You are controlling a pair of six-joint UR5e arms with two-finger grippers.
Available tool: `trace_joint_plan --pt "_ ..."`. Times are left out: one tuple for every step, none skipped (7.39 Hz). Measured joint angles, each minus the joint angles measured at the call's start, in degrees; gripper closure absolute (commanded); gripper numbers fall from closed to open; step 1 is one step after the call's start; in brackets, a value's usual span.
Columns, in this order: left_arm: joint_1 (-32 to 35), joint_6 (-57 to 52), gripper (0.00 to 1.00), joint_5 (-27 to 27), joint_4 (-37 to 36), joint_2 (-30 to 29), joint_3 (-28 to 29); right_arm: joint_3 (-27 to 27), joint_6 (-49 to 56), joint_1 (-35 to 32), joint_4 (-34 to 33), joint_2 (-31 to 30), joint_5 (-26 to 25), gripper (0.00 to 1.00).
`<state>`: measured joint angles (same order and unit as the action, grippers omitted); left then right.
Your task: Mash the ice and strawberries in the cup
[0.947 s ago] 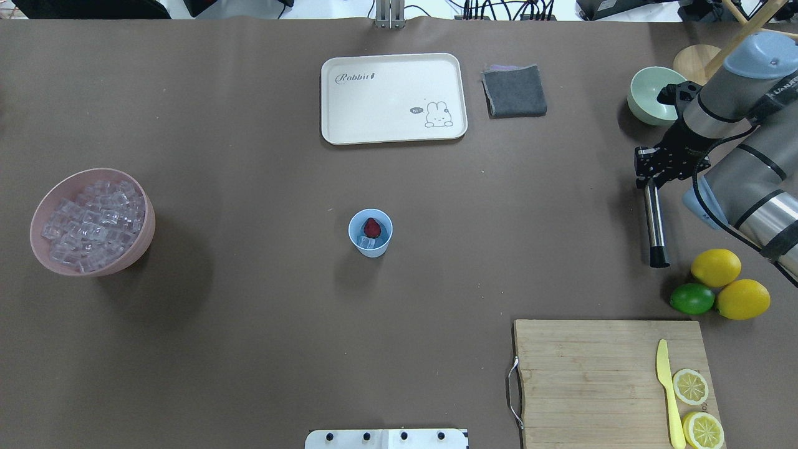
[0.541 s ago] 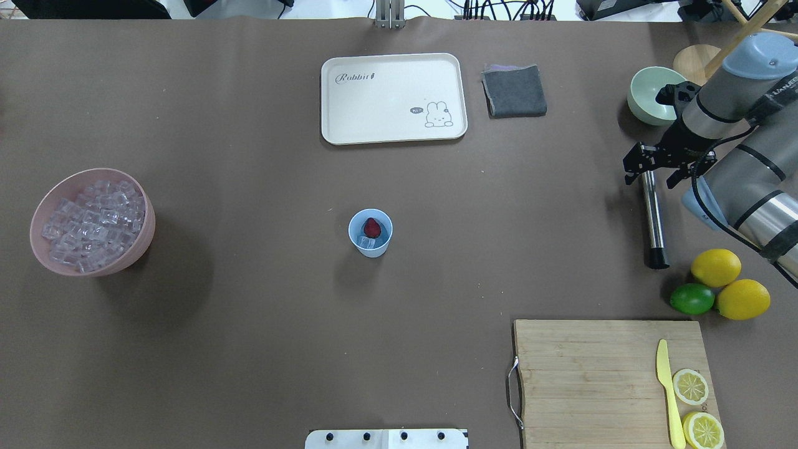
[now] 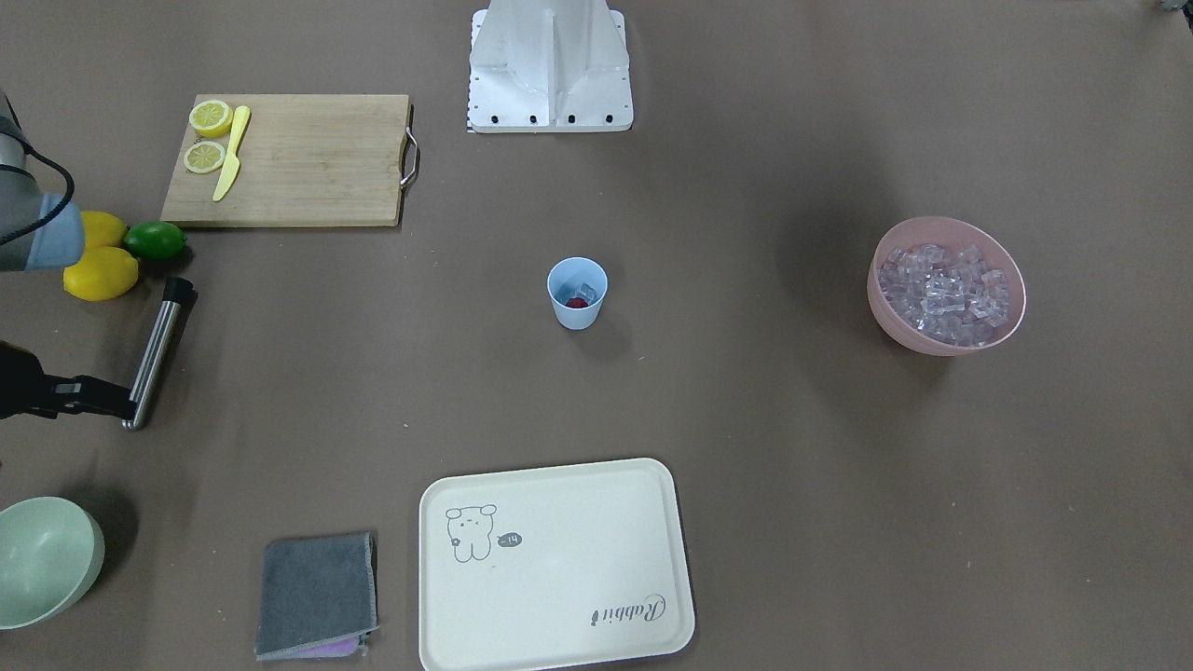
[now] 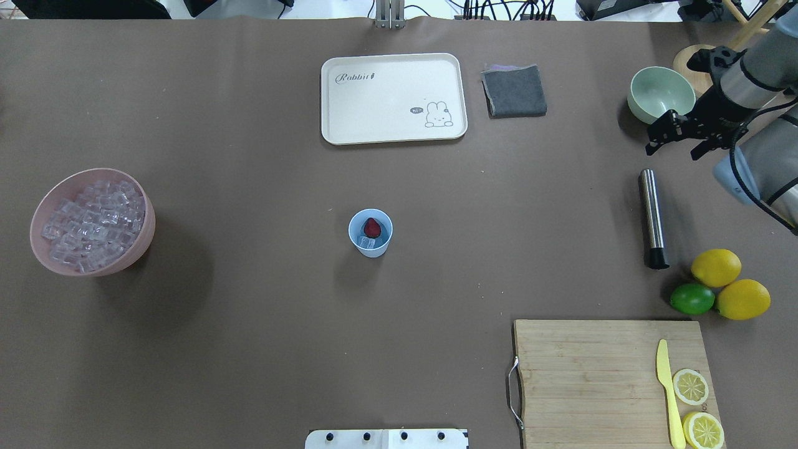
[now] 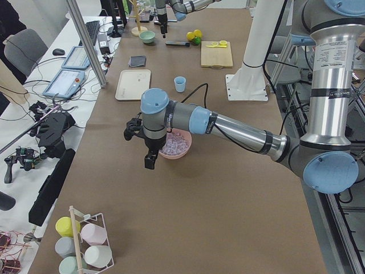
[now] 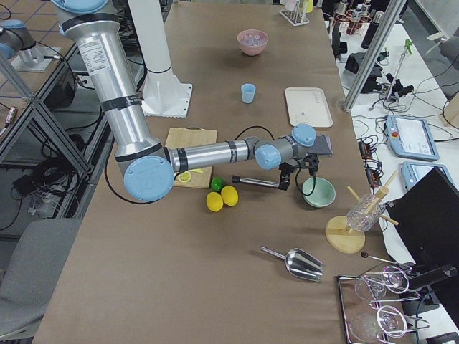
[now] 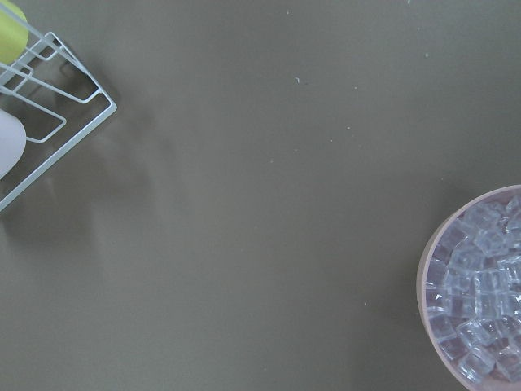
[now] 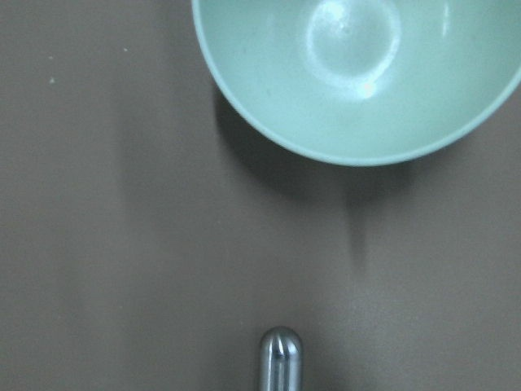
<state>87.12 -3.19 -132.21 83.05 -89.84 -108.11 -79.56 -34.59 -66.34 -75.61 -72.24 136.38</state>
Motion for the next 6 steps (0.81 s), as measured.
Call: trace_joint_plan --pt "0.3 -0.2 0.03 0.0 0.1 -0.1 1.3 -0.9 3.6 -2.1 -0.1 -1.6 0.7 0.0" --pt "0.8 -0.7 0.03 -0.1 0.4 -0.2 2.8 -1.6 7.5 -4.4 -0.1 -3.5 1.1 0.0" --pt "1.7 -2.5 0.03 -0.1 0.5 -0.1 4.0 -2.0 11.8 -7.0 -0.2 -5.3 1.3 0.0" --pt "2.6 -4.8 0.03 -0.1 0.4 -0.1 5.0 -2.0 16.3 -9.7 -0.4 -7.0 1.5 0.0" --pt "3.4 -7.2 0.03 -0.1 0.4 0.1 6.3 -2.4 20.4 -12.8 -0.4 -9.0 2.0 0.0" --pt "4.3 -10.4 0.03 -0.1 0.5 0.1 8.3 -3.4 24.1 -16.0 -0.4 -11.6 2.4 0.0"
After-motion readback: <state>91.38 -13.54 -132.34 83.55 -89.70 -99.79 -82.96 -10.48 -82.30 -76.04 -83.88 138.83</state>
